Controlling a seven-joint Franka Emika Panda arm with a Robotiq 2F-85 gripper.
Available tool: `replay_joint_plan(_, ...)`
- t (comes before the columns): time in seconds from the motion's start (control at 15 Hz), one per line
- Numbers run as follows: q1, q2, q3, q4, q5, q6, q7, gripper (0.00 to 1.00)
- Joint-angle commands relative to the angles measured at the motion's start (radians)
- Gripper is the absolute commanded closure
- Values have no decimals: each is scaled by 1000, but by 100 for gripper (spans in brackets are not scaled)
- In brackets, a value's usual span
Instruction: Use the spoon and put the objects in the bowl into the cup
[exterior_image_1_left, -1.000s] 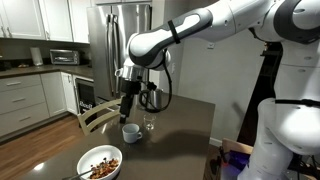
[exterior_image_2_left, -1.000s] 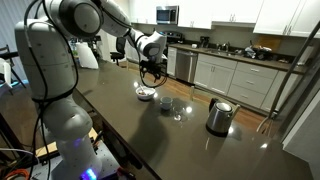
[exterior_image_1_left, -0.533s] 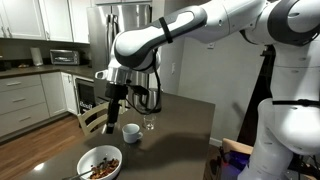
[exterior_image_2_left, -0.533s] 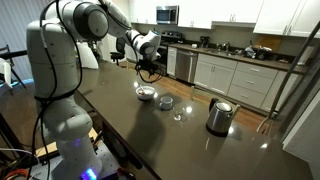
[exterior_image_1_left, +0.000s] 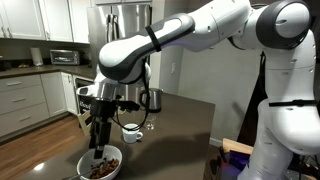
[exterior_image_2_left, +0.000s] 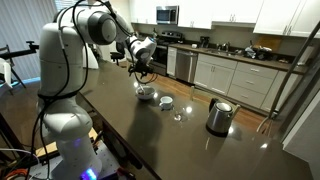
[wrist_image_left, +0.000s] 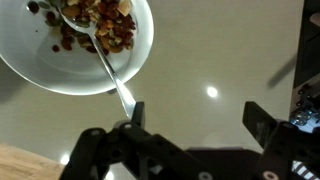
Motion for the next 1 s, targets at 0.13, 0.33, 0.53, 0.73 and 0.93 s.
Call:
replay_joint_plan(0.13,-11,118,52,76,17,31,-138,0)
replay_joint_plan(0.33,-17,167,68,109,20,43,-179,0)
replay_joint_plan(0.53,-27,209,82,141,27,46,-210,0)
replay_joint_plan(0.73,-36,241,94,166,36,49,-231,0)
replay_joint_plan(0.93,-44,265,106,178,51,50,-248,0)
